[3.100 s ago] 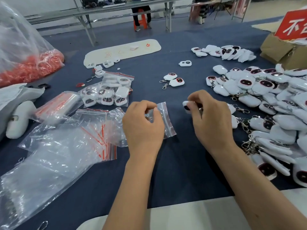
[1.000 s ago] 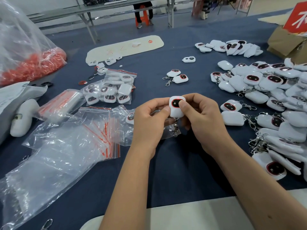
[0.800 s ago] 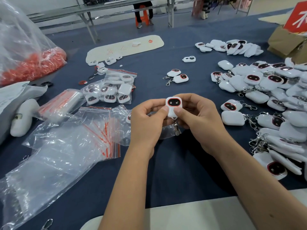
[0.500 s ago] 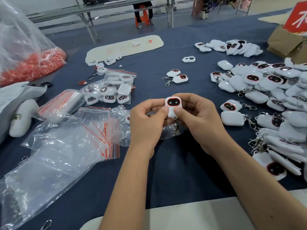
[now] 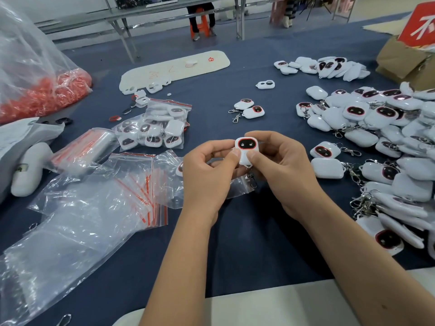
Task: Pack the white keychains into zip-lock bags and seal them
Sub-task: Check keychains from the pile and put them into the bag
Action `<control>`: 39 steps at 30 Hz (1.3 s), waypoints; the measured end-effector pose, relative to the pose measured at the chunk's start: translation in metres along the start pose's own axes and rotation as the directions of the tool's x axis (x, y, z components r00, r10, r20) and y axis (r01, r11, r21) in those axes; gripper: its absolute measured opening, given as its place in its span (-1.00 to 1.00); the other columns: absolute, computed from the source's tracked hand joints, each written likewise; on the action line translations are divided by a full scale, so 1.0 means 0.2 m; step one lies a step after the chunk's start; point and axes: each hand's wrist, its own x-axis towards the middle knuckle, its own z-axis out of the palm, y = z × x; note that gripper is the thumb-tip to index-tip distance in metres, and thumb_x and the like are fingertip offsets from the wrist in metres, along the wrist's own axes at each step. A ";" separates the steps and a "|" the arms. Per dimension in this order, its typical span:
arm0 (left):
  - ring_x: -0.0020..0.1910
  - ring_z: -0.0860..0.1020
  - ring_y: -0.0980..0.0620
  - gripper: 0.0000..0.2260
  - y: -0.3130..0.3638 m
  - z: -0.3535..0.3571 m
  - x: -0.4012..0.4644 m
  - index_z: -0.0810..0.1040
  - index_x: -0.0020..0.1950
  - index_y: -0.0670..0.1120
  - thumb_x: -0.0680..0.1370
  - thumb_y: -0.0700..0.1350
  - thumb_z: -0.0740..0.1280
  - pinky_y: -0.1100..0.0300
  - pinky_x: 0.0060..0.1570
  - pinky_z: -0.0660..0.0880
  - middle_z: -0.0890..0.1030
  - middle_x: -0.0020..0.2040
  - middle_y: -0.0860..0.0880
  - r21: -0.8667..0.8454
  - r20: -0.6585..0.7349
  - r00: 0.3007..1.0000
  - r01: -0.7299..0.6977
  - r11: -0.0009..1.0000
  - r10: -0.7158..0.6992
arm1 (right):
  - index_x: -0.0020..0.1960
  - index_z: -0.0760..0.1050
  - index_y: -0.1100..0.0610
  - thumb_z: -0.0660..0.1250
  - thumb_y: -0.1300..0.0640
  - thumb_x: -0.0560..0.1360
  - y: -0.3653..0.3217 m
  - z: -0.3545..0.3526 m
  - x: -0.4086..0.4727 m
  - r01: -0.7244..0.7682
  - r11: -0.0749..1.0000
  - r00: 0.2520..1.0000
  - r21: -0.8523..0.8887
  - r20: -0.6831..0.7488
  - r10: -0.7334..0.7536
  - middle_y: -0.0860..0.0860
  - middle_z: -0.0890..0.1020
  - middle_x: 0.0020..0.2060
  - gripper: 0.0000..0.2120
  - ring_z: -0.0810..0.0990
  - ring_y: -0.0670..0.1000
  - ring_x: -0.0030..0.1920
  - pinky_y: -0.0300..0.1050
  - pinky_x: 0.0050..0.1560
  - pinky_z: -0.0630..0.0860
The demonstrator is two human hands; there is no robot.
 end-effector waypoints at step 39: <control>-0.36 0.55 0.11 -0.87 -0.03 0.03 -0.02 0.56 -0.23 0.00 0.44 -0.18 0.46 0.06 -0.25 0.57 0.58 -0.37 0.10 0.615 -0.080 0.945 -0.205 0.762 0.318 | 0.07 0.70 -0.02 0.36 0.26 0.58 0.01 0.02 0.00 -0.006 0.932 0.996 -0.362 -0.087 -0.027 -0.10 0.70 -0.30 -0.77 0.64 -0.03 -0.42 -0.19 -0.37 0.53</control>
